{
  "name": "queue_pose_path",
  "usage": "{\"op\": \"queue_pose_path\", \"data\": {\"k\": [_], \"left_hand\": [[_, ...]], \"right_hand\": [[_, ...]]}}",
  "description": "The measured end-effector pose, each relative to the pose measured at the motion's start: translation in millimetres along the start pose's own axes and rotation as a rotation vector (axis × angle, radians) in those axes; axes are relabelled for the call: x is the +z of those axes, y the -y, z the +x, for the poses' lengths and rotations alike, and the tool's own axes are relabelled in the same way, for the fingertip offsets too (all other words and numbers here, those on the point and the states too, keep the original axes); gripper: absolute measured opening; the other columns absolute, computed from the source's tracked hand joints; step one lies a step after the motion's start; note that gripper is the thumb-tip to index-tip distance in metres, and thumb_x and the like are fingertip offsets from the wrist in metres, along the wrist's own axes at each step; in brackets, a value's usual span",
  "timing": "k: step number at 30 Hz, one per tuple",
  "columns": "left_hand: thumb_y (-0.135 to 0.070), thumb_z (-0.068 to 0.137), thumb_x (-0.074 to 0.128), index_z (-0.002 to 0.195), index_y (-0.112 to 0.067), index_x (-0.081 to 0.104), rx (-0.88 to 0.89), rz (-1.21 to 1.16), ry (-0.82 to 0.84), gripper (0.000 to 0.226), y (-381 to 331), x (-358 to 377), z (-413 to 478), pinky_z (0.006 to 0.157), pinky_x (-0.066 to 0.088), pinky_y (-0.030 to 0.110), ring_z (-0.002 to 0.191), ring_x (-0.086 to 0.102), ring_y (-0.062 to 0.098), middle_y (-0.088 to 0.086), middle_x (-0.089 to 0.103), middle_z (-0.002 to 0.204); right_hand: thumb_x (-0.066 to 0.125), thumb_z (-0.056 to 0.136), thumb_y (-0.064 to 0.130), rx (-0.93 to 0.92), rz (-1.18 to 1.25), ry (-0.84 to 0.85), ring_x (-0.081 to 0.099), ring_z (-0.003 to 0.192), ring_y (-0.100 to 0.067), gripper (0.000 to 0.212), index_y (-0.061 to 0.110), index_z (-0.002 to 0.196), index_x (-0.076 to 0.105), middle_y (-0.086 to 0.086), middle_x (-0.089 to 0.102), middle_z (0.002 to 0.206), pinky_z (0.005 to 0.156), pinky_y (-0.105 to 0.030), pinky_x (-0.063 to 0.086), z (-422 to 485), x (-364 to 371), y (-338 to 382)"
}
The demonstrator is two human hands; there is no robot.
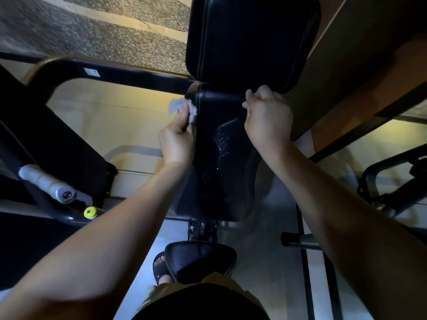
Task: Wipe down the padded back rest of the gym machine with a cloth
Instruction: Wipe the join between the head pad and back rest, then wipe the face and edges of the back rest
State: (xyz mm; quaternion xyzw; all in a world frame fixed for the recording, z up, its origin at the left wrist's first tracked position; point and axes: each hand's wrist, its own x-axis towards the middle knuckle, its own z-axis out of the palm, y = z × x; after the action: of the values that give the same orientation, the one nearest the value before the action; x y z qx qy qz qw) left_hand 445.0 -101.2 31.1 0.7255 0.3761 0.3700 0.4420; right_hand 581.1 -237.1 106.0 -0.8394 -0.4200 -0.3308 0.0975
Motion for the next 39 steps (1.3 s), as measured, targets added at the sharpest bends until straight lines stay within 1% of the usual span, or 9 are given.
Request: {"op": "queue_pose_path", "data": {"k": [5,11,17,20,25,29,32,36,39], "left_hand": [[-0.001,0.091,0.058,0.143,-0.013,0.058,0.304,0.229,0.098,0.054,2,-3,9,0.105,0.039,0.017,0.132,0.055,0.02,0.014,0.055,0.146],[-0.002,0.097,0.054,0.144,-0.016,0.057,-0.048,0.389,0.276,0.049,33,-11,-37,0.077,0.038,0.021,0.1,0.07,0.031,0.02,0.073,0.11],[-0.026,0.102,0.059,0.134,-0.016,0.066,-0.166,0.155,0.282,0.035,-12,-45,-14,0.095,0.052,0.028,0.113,0.068,0.017,0.005,0.071,0.127],[-0.014,0.101,0.061,0.138,-0.013,0.058,-0.217,-0.129,0.402,0.038,-37,-58,-20,0.079,0.054,0.034,0.086,0.066,0.018,0.014,0.071,0.12],[-0.005,0.093,0.071,0.106,-0.011,0.053,-0.161,-0.223,0.496,0.023,-69,-58,-41,0.053,0.052,0.032,0.057,0.063,0.024,0.018,0.061,0.106],[-0.003,0.09,0.073,0.104,-0.008,0.06,-0.265,-0.238,0.516,0.019,-83,-43,-55,0.056,0.055,0.032,0.07,0.066,0.025,0.01,0.065,0.097],[-0.005,0.097,0.063,0.107,0.003,0.061,-0.284,-0.297,0.671,0.013,-90,-32,-64,0.066,0.057,0.043,0.072,0.064,0.034,0.017,0.065,0.086],[-0.013,0.101,0.041,0.13,0.003,0.062,-0.411,-0.421,0.798,0.039,-98,-21,-69,0.102,0.051,0.049,0.114,0.064,0.042,0.026,0.067,0.122],[-0.019,0.101,0.042,0.131,-0.012,0.066,-0.364,-0.273,0.815,0.039,-104,-11,-68,0.103,0.052,0.042,0.119,0.065,0.026,0.01,0.071,0.125]], "right_hand": [[0.058,0.1,0.017,0.003,0.009,0.031,0.061,0.075,-0.028,0.016,0.009,0.102,0.073,-0.006,0.063,0.092,0.056,-0.035,0.051,1,-2,1],[0.06,0.098,0.015,0.022,0.001,0.047,0.061,0.07,-0.031,0.017,0.007,0.089,0.073,-0.008,0.063,0.086,0.052,-0.034,0.046,2,-2,2],[0.055,0.1,0.014,0.074,0.13,0.219,0.059,0.092,-0.036,0.019,0.003,0.108,0.069,-0.013,0.061,0.105,0.065,-0.045,0.056,2,-22,5],[0.05,0.094,0.017,0.08,0.339,0.223,0.057,0.103,-0.034,0.031,0.006,0.116,0.07,-0.01,0.059,0.116,0.081,-0.046,0.056,-18,-29,11],[0.061,0.091,0.016,0.132,1.014,0.348,0.058,0.106,-0.011,0.046,0.012,0.137,0.055,-0.003,0.052,0.131,0.088,-0.034,0.057,-65,-36,34],[0.076,0.087,0.025,0.182,1.278,0.43,0.055,0.123,-0.009,0.07,0.022,0.147,0.042,0.002,0.049,0.141,0.093,-0.026,0.056,-87,-38,25],[0.075,0.086,0.022,0.248,1.2,0.36,0.056,0.117,-0.005,0.054,0.018,0.136,0.055,0.008,0.054,0.127,0.096,-0.036,0.054,-94,-33,11],[0.071,0.092,0.015,0.432,1.133,0.274,0.058,0.105,0.0,0.03,0.013,0.122,0.067,0.011,0.06,0.113,0.094,-0.023,0.049,-99,-32,-9],[0.069,0.094,0.02,0.462,1.111,0.29,0.062,0.097,-0.001,0.023,0.018,0.117,0.067,0.007,0.067,0.109,0.08,-0.012,0.046,-105,-34,-22]]}}
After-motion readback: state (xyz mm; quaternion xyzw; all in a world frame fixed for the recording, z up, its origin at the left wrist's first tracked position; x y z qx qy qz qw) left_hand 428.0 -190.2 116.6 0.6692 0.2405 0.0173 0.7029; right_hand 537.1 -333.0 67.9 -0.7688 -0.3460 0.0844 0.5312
